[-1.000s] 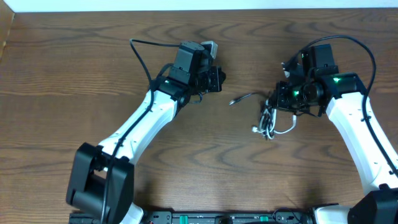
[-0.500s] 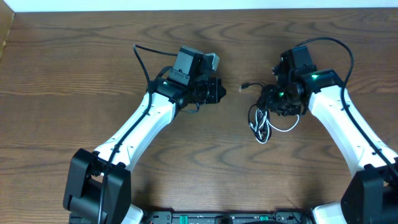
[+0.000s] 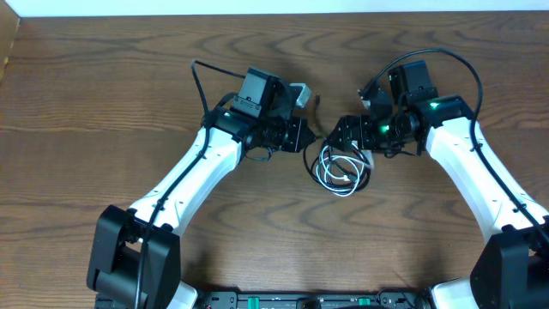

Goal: Untangle cables

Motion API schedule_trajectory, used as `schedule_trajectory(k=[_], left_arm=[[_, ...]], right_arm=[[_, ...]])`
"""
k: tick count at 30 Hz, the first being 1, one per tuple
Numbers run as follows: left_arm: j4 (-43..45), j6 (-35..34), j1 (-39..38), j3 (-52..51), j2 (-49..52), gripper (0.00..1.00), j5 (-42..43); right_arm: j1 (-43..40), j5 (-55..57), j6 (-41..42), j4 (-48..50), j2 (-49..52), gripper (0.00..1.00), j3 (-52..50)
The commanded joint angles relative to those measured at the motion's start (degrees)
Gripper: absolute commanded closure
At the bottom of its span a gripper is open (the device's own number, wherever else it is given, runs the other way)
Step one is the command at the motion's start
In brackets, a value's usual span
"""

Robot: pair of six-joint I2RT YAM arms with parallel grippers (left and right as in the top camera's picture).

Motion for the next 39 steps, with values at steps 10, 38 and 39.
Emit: schedule_trajectory(k=[10, 38, 39], left_arm=[[-7.96, -7.04, 0.33, -1.05, -1.11, 0.87, -7.02], [-11.08, -16.22, 5.40, -1.27, -1.05, 0.75, -12.48], [-11.19, -16.22, 5.40, -1.27, -1.05, 0.75, -12.50]], right_arm=[[6.62, 14.78, 4.98, 1.09, 2.84, 0.37, 0.66], [14.62, 18.56, 0.59, 6.91, 19.54, 0.85, 0.63], [14.60, 18.56, 0.59, 6.91, 20.11, 0.86, 0.63]])
